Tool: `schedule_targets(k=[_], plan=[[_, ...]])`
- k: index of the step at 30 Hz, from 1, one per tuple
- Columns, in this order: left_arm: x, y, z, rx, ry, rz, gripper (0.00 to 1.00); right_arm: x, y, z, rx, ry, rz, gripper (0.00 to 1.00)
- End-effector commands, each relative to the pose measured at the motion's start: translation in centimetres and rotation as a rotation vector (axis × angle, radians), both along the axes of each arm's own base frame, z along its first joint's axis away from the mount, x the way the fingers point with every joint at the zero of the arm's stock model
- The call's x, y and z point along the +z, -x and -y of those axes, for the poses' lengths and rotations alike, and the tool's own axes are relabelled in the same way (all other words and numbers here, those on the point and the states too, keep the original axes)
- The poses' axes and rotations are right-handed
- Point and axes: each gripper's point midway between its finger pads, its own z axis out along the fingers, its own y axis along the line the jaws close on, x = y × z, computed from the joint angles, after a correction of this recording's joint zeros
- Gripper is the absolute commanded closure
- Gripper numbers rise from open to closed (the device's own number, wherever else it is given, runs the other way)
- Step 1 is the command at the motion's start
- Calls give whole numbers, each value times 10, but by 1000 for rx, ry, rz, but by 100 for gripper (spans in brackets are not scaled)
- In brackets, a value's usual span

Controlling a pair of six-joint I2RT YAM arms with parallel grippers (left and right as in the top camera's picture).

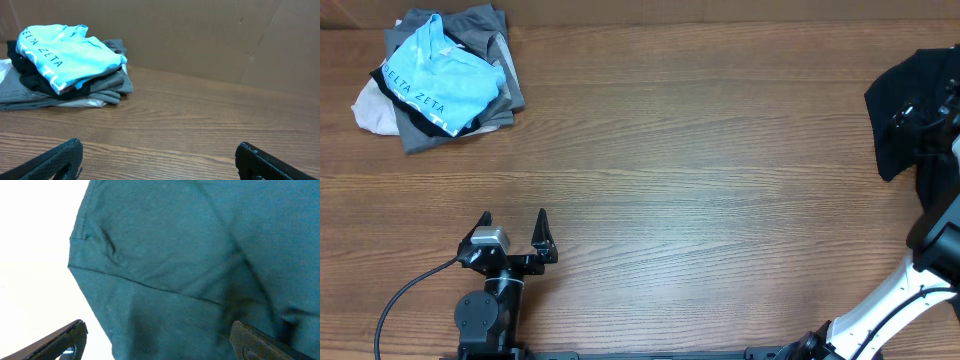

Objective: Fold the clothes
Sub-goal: 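Reach the right gripper to the black t-shirt at the right edge and grasp it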

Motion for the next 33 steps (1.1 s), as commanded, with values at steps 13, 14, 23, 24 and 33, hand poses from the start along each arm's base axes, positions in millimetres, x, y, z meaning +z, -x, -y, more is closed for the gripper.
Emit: schedule_targets(k=[13,14,23,24,33], plan=[[0,0,2,-9,-19,5,0,-16,-5,15,-38,57,-19,7],[0,0,2,-9,-19,5,0,-16,-5,15,-39,58,-20,7],[0,0,2,-9,-19,5,0,-17,-3,13,-38,51,-30,8],[0,0,2,-9,-19,5,0,-18,-3,13,-38,50,-32,8],[0,0,2,-9,-19,5,0,-49,0,7,-30,18,-81,13]])
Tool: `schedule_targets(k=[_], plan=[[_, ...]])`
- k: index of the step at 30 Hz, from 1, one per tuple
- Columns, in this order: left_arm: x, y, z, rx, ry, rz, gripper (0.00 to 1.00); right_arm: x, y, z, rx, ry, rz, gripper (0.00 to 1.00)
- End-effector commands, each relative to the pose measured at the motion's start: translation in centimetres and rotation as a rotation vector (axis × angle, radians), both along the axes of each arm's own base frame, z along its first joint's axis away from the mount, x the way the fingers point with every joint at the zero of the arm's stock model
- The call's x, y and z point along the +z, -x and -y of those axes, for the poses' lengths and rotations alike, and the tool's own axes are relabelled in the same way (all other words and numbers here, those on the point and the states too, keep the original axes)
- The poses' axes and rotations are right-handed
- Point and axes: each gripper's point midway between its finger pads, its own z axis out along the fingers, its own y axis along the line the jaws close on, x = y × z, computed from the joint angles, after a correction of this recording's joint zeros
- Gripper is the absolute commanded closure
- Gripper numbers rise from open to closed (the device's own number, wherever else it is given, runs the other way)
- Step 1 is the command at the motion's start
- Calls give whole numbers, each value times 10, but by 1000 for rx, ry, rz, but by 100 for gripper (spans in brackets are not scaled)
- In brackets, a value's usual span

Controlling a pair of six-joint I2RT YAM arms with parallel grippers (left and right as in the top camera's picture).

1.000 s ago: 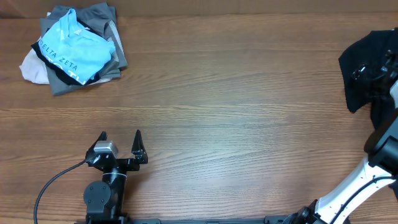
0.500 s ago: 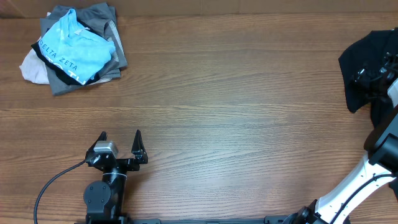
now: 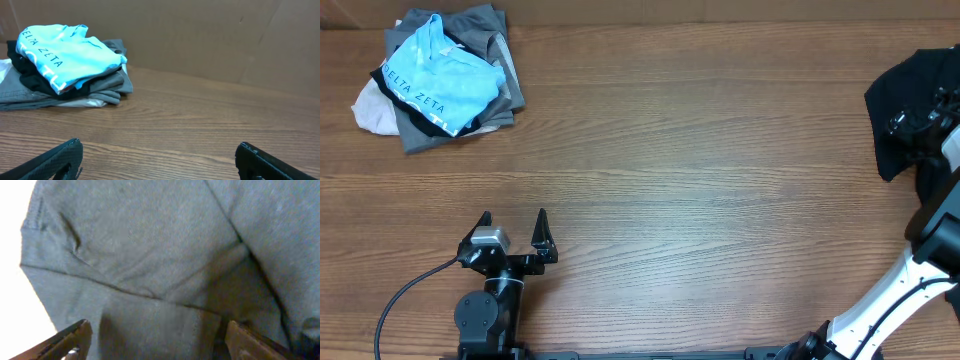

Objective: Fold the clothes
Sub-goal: 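Reach the right gripper to the black t-shirt at the right edge and grasp it, then lift the black t-shirt with the right gripper and drag it toward table center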

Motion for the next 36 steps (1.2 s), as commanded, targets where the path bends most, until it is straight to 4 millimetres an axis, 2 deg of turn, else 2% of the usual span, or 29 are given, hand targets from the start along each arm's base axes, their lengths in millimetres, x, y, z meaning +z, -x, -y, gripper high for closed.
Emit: schedule_targets(k=[1,4,8,14,18,24,33,34,36], plan=[[0,0,2,-9,-19,5,0,-16,-1,-1,-4,-14,-22,16],[0,0,2,-9,-19,5,0,-14,-3,-1,-4,-12,-20,22],[0,0,2,-9,-19,5,0,-12,-3,0,-4,-13,-22,45],[0,0,2,-9,-19,5,0,-5,-6,2,-6,-6,-16,66],[0,0,2,-9,-19,5,0,-1,-5,8,-44,3,-27,74],[0,0,2,-9,-19,5,0,15,-11,8,-54,-19,-13,96],[0,0,2,-9,-19,5,0,46,-25,-7,-14,-93,36,96],[0,0,2,-9,-19,5,0,50,-28,-11,-6,-92,39,89],[0,0,2,-9,-19,5,0,52,-31,-16,4,-91,40,84]])
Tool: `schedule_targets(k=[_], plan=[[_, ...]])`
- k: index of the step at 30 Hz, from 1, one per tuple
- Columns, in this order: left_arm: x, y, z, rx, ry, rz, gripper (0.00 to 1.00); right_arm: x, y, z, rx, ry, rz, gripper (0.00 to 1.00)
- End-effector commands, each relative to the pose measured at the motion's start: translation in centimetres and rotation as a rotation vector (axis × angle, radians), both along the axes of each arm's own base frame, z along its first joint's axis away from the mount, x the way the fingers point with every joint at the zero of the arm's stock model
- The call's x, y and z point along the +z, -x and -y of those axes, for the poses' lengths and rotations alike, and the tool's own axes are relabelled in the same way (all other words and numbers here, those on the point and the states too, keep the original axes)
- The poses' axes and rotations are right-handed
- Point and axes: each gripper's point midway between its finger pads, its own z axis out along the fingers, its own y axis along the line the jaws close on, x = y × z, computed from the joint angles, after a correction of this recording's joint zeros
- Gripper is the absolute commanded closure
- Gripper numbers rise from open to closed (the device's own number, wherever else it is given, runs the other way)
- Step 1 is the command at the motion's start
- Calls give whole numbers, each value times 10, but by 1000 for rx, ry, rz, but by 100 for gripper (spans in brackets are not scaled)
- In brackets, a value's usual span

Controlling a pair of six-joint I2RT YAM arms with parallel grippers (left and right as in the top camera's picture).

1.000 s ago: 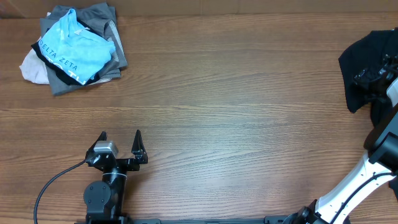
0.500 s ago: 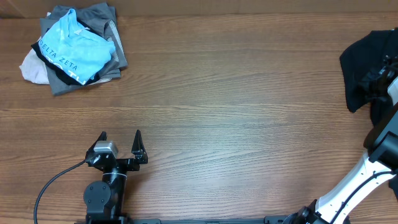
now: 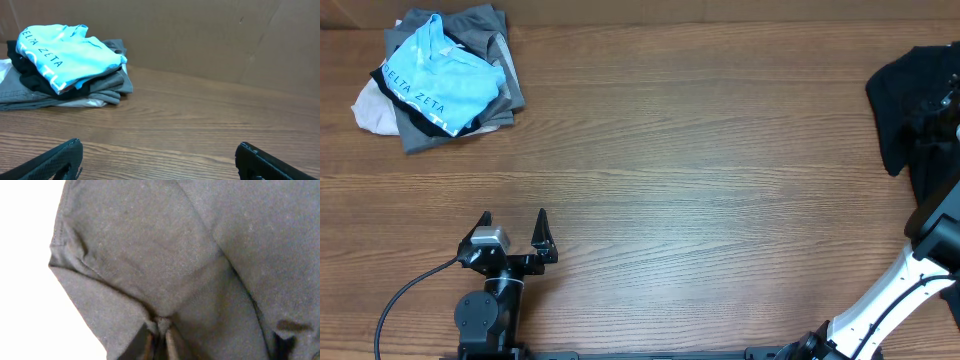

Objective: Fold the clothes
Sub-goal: 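Lift the black t-shirt with the right gripper and drag it toward table center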

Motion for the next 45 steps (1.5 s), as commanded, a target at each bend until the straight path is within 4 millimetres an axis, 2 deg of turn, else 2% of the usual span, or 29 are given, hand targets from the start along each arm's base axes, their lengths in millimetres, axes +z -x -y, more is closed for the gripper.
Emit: schedule_targets(k=[1,9,10,13,15,17,18,23,25,26,28,29,30,32,36,37,38,42,43,45], plan=[[0,0,2,-9,-19,5,0,19,-20,-15,42,0,51,83],[0,0,2,-9,-19,5,0,17,-29,-35,77,8,39,76],[0,0,2,-9,-19,5,0,17,-29,-35,76,11,37,78],[0,0,2,-9,-19,5,0,17,-30,-37,79,11,34,96],[0,0,2,-9,-19,5,0,17,-32,-43,93,-4,43,96],[0,0,2,-9,-19,5,0,19,-38,-56,128,-44,68,96],[0,0,2,-9,-19,5,0,23,-46,-74,176,-93,101,96],[0,0,2,-9,-19,5,0,26,-66,-130,287,-130,121,96],[0,0,2,-9,-19,5,0,26,-74,-160,341,-134,117,96],[0,0,2,-9,-19,5,0,26,-79,-182,382,-136,115,96],[0,0,2,-9,-19,5,0,26,-84,-216,442,-140,111,96],[0,0,2,-9,-19,5,0,26,-87,-244,490,-144,109,96],[0,0,2,-9,-19,5,0,26,-88,-262,515,-148,108,96],[0,0,2,-9,-19,5,0,28,-90,-314,585,-169,109,96],[0,0,2,-9,-19,5,0,32,-83,-410,721,-201,120,96],[0,0,2,-9,-19,5,0,33,-79,-436,762,-205,123,96],[0,0,2,-9,-19,5,0,35,-71,-472,815,-216,127,96],[0,0,2,-9,-19,5,0,37,-30,-573,1001,-229,128,96],[0,0,2,-9,-19,5,0,37,-18,-594,1040,-230,126,96],[0,0,2,-9,-19,5,0,36,1,-623,1074,-226,113,96]])
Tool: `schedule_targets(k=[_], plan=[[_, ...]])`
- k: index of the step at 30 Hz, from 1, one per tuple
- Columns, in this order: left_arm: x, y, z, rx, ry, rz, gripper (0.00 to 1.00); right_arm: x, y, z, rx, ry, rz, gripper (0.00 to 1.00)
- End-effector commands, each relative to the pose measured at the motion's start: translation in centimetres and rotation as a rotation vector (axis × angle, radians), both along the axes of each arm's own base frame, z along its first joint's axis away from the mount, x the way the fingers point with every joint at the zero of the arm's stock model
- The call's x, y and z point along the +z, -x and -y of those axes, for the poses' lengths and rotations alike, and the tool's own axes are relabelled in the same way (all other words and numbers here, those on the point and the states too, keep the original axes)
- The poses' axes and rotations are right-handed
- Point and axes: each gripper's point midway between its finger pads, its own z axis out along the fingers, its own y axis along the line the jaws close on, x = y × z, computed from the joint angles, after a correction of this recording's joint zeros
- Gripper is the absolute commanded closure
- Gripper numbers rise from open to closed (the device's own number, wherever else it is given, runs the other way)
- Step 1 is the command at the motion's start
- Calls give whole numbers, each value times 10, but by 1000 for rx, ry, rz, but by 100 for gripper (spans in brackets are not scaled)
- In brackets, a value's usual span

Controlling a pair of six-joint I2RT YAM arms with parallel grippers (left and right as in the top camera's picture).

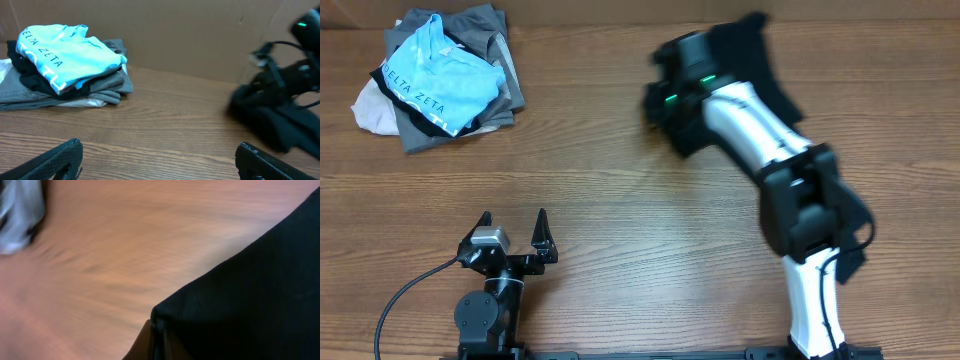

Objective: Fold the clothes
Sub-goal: 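Lift the black t-shirt with the right gripper and drag it toward table center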

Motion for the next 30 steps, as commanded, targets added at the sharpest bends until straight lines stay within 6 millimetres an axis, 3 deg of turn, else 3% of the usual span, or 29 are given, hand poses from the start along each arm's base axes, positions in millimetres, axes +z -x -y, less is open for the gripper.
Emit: schedule_targets(k=[1,3,6,13,18,23,24,26,30], plan=[[0,0,2,-9,-19,5,0,15,33,-64,92,-26,17,96],[0,0,2,-9,-19,5,0,14,58,-92,141,-33,-9,96],[0,0,2,-9,-19,5,0,14,90,-119,224,-52,-51,96],[0,0,2,-9,-19,5,0,10,154,-151,361,-64,-167,96],[0,0,2,-9,-19,5,0,15,175,-162,403,-51,-181,96],[0,0,2,-9,-19,5,0,39,195,-178,451,-54,-170,95],[0,0,2,-9,-19,5,0,41,197,-180,456,-54,-169,91],[0,0,2,-9,-19,5,0,45,196,-181,449,-40,-151,60],[0,0,2,-9,-19,5,0,51,168,-165,359,55,-67,46]])
